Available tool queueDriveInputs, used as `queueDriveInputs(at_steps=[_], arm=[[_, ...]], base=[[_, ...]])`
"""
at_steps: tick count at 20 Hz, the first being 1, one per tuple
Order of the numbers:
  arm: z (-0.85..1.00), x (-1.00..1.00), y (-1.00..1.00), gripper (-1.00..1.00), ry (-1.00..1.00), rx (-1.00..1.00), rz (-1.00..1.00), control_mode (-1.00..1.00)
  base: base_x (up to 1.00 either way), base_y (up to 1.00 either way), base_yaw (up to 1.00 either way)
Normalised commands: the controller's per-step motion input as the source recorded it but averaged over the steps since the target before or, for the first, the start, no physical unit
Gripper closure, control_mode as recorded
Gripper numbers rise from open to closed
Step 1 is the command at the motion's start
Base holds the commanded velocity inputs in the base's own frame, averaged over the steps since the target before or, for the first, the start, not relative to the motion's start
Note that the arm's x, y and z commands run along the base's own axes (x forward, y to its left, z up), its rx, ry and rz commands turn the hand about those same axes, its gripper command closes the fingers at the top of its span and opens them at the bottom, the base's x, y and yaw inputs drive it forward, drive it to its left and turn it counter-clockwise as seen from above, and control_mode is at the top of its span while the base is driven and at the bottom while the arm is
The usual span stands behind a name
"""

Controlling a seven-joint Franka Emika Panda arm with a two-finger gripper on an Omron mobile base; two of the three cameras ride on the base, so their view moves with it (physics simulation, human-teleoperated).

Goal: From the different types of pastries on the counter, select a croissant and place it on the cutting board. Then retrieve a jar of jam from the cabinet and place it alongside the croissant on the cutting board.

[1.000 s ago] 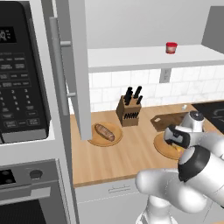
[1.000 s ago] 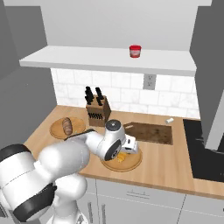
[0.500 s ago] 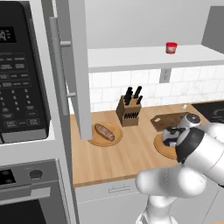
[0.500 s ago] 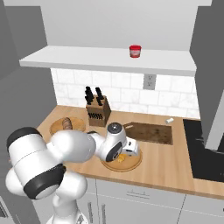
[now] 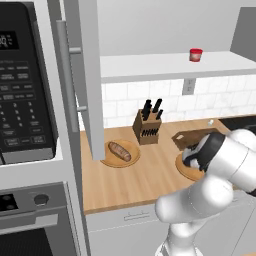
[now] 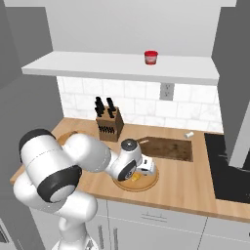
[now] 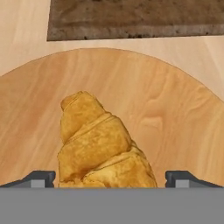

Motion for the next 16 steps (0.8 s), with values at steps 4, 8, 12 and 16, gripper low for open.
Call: queueDriveInputs(at_steps=[4, 8, 12, 16], arm=[[-0.35, 0.0, -0.03, 1.0, 0.01, 0.0, 0.0, -1.0], [-0.31, 0.0, -0.04, 1.0, 0.0, 0.0, 0.0, -1.0], [-0.09, 0.01, -0.07, 1.0, 0.0, 0.0, 0.0, -1.0], [0.06, 0.0, -0.08, 1.0, 0.0, 0.0, 0.0, -1.0]], base=[[0.0, 0.0, 0.0], [0.0, 0.0, 0.0], [0.0, 0.0, 0.0], [0.0, 0.0, 0.0]])
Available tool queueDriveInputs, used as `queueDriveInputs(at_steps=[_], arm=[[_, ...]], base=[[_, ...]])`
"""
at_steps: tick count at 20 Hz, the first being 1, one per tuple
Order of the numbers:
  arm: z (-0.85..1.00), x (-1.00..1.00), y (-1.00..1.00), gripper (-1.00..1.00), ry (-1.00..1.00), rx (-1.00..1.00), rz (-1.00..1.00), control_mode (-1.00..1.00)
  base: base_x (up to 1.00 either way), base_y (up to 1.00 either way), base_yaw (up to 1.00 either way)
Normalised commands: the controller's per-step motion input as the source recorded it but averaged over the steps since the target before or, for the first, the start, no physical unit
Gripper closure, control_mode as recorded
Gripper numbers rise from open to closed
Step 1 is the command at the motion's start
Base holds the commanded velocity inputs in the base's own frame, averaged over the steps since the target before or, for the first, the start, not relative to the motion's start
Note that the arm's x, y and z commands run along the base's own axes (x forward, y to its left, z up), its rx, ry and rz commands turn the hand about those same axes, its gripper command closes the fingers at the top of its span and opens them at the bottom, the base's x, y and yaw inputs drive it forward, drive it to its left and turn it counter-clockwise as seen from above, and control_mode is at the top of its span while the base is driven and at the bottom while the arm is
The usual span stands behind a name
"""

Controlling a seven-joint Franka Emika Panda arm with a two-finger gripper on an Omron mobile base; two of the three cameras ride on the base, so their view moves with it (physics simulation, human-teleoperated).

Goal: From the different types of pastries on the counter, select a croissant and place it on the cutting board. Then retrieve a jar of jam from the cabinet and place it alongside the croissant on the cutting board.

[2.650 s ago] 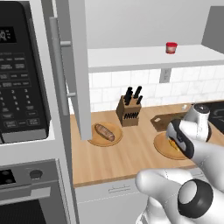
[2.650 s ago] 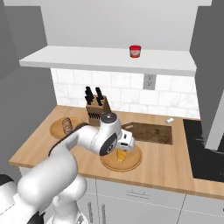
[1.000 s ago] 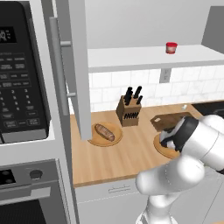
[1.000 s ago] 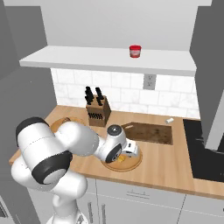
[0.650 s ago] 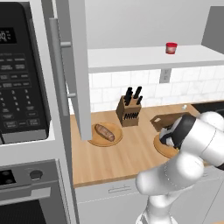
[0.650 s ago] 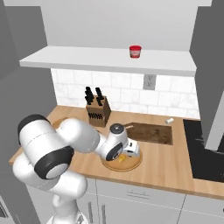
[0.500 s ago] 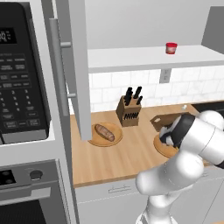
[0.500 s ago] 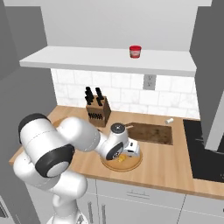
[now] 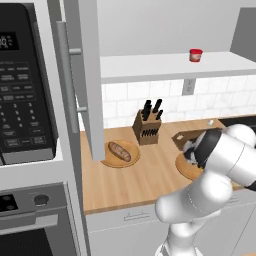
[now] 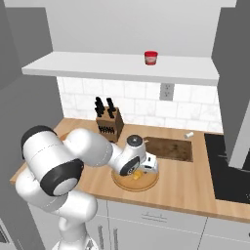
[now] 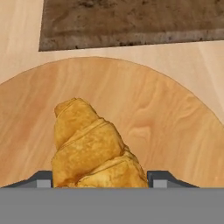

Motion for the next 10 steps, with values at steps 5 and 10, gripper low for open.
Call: queueDriveInputs(at_steps=[5, 10], arm=[[0.22, 0.08, -0.02, 1.0, -0.11, 0.0, -0.04, -1.0], [0.28, 0.68, 0.0, 1.0, -0.05, 0.0, -0.1, -1.0]], base=[[0.0, 0.0, 0.0], [0.0, 0.0, 0.0]])
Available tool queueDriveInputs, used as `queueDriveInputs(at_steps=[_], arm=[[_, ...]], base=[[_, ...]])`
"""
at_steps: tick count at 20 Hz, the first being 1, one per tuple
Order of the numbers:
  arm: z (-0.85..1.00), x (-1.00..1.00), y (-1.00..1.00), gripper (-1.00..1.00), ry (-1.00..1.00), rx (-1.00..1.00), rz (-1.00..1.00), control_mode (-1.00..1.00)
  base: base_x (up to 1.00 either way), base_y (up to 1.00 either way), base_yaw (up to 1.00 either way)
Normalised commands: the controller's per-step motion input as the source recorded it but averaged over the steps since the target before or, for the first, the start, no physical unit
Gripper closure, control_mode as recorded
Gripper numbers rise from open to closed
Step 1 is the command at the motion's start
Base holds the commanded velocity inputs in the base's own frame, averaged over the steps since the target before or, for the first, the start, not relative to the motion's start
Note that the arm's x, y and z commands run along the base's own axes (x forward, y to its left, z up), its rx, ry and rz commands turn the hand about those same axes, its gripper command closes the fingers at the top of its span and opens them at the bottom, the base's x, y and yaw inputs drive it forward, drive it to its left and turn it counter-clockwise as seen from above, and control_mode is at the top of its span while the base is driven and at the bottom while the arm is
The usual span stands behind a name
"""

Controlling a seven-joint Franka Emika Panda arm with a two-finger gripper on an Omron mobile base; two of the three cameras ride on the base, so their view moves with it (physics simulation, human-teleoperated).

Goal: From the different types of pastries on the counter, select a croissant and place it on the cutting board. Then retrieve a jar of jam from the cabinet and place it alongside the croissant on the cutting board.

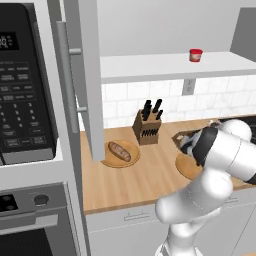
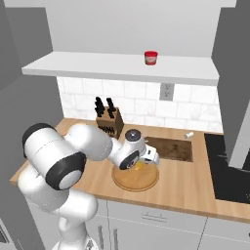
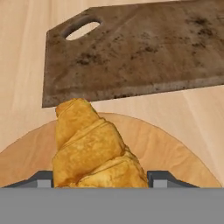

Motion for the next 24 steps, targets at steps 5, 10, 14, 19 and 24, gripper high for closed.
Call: queueDriveInputs(at_steps=[5, 10, 14, 19, 24], arm=[[0.22, 0.98, -0.08, 1.0, 0.04, 0.0, -0.1, -1.0], [0.26, 0.65, -0.35, 1.0, 0.0, 0.0, -0.01, -1.0], [0.1, 0.75, -0.4, 1.0, 0.0, 0.02, 0.0, -1.0], [0.0, 0.84, -0.51, 1.0, 0.04, 0.17, 0.0, -1.0], [-0.03, 0.47, -0.63, 1.0, 0.13, 0.29, 0.05, -1.0]], base=[[0.0, 0.0, 0.0], [0.0, 0.0, 0.0], [0.0, 0.0, 0.0], [0.0, 0.0, 0.0], [0.0, 0.0, 0.0]])
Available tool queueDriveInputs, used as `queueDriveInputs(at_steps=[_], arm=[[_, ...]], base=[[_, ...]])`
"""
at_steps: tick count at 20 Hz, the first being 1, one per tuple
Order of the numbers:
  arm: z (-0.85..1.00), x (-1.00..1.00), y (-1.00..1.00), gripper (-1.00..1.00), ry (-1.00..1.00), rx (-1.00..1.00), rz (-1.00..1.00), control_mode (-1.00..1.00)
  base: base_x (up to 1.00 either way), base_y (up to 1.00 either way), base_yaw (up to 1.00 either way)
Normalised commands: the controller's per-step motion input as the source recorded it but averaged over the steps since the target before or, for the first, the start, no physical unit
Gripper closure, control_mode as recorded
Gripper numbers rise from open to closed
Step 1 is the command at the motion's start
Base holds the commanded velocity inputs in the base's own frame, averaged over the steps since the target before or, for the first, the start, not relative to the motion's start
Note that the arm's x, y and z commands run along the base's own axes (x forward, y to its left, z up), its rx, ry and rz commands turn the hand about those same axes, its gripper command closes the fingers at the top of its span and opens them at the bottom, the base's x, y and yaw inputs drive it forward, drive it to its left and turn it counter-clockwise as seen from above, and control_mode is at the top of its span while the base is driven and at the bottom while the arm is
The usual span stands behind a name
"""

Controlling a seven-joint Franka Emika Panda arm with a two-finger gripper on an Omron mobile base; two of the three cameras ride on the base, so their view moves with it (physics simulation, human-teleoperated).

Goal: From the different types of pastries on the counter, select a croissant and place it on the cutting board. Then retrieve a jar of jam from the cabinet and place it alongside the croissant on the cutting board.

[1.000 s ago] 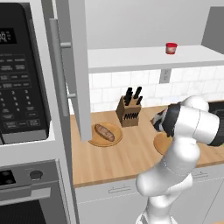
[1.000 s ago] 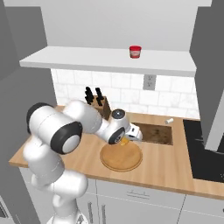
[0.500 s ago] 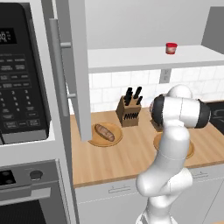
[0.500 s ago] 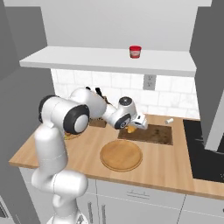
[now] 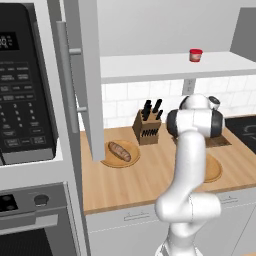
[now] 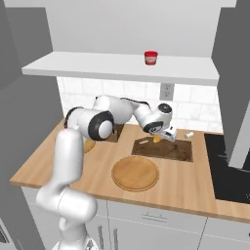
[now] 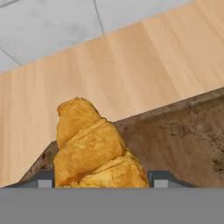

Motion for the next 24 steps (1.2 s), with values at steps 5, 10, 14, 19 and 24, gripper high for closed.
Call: queueDriveInputs(at_steps=[5, 10, 14, 19, 24], arm=[[-0.32, 0.21, -0.15, 1.0, 0.09, 0.06, 0.08, -1.0], [-0.64, 0.03, 0.0, 1.0, -0.2, -0.01, 0.03, -1.0], [-0.83, -0.16, 0.1, 1.0, -0.37, -0.05, 0.0, -1.0], [-0.76, -0.63, 0.14, 1.0, -0.45, -0.12, 0.0, -1.0], [-0.55, -0.41, 0.01, 1.0, -0.33, -0.19, 0.0, -1.0]], base=[[0.0, 0.0, 0.0], [0.0, 0.0, 0.0], [0.0, 0.0, 0.0], [0.0, 0.0, 0.0], [0.0, 0.0, 0.0]])
